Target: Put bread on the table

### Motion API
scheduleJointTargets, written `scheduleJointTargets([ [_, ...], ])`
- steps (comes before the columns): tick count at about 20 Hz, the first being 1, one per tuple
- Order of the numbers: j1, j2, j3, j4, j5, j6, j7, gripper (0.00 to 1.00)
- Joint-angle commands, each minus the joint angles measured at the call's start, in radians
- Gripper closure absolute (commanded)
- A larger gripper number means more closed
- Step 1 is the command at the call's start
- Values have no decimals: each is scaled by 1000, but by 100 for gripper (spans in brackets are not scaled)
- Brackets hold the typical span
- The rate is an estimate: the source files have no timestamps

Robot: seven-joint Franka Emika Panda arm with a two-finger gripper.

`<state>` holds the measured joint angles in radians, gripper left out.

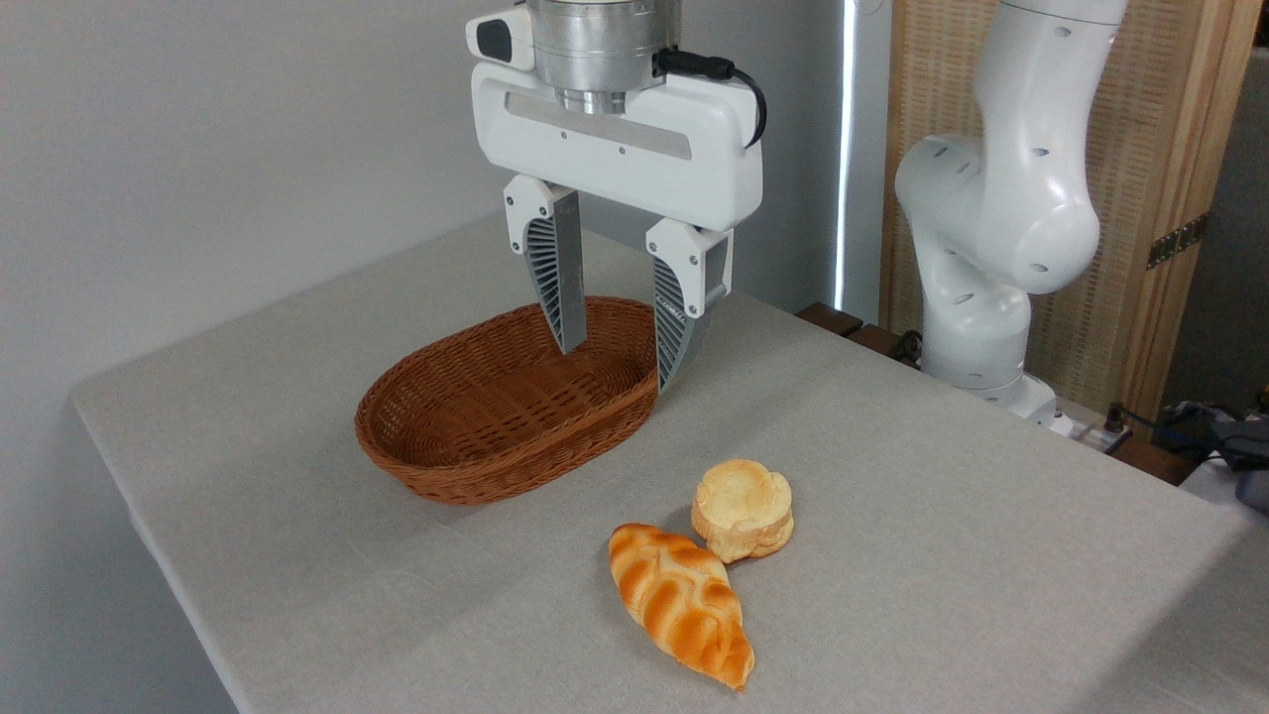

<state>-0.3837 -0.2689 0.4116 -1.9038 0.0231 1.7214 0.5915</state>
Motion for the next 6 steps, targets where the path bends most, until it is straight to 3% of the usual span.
scheduleJointTargets([
  [1,-1,0,9,16,-8,-20,140,0],
  [6,-3,0,4,16,-31,-25,228,0],
])
